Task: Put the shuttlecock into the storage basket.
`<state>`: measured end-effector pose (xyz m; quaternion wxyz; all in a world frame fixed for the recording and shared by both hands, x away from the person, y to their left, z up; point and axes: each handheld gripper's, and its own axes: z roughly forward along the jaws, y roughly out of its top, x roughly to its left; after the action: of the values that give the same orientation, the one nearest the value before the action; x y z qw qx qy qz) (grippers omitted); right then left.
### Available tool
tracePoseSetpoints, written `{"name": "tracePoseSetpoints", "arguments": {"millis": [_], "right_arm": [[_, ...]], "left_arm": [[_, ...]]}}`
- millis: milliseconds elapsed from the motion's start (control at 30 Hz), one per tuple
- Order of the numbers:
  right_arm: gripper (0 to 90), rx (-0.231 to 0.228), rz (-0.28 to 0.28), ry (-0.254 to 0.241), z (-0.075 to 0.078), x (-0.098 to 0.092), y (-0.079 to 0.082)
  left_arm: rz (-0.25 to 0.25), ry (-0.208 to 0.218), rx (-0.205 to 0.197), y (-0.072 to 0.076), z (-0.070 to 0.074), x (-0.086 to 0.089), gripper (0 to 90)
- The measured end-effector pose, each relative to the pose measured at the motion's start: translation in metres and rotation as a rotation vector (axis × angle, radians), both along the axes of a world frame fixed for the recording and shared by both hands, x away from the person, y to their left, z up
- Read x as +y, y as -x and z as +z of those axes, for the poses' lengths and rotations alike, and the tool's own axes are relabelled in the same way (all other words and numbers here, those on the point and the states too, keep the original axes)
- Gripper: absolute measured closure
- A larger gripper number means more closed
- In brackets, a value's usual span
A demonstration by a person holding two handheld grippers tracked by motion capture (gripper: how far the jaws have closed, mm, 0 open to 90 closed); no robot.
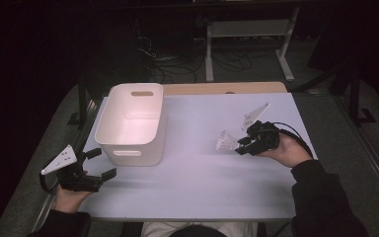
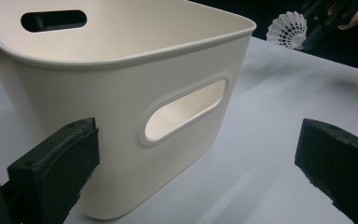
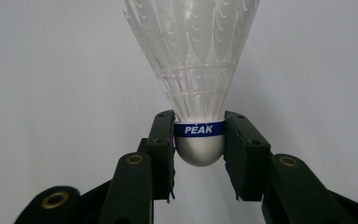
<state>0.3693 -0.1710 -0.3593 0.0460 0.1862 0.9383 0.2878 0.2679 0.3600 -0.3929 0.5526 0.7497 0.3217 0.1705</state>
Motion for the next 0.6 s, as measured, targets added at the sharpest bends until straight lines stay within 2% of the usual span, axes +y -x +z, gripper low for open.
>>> {"name": "tracePoseSetpoints", "arguments": {"millis": [600], "right_arm": [[63.7, -0.016, 0.003, -0.029, 0.014, 0.009, -0.007]], "left_arm": [[0.0, 0.0, 0.0, 0.0, 0.0, 0.0, 0.0]]}}
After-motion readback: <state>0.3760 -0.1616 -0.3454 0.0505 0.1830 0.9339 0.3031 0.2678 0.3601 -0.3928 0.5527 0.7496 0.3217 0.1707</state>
